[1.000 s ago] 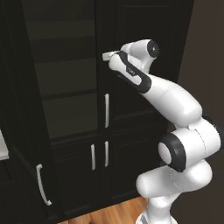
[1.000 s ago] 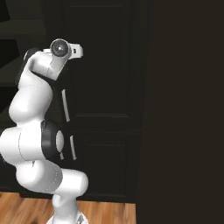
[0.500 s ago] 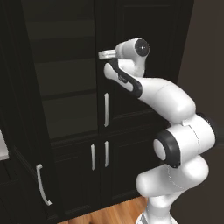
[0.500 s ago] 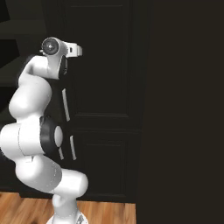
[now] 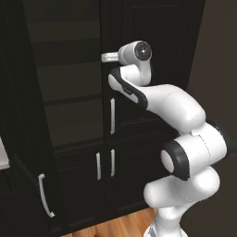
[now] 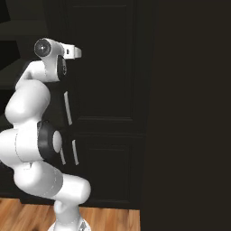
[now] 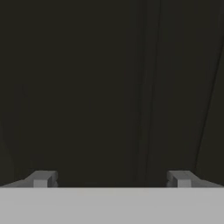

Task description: Close all open cabinet doors.

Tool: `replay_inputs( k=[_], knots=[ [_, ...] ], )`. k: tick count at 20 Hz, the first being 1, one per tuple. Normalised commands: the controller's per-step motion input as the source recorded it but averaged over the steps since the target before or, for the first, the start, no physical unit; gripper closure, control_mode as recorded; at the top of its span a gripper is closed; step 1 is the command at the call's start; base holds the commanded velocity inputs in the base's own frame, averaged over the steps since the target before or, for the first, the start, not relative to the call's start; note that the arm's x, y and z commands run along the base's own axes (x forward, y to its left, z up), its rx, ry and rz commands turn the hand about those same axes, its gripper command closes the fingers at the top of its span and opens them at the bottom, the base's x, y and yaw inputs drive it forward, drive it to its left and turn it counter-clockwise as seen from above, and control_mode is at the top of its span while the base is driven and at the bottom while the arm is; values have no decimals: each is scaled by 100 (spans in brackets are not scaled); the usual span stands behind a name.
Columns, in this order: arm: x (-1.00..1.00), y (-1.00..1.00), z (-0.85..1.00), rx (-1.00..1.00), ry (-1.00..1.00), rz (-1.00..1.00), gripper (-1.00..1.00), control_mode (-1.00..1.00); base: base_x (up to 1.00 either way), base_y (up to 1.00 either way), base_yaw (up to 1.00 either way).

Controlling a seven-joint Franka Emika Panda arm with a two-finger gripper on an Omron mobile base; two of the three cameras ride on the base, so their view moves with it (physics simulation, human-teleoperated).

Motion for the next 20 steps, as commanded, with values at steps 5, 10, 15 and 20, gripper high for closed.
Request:
replay_inputs(
  k=[5, 10, 15, 20],
  knots=[
    [-90, 0, 30, 0, -13, 1, -100, -100, 0, 0, 0],
    [-100, 0, 35, 0, -14, 6, -100, -100, 0, 0, 0],
    [-100, 0, 31, 0, -9, 9, -100, -100, 0, 0, 0],
    [-96, -19, 11, 0, -10, 24, -100, -100, 0, 0, 0]
  ],
)
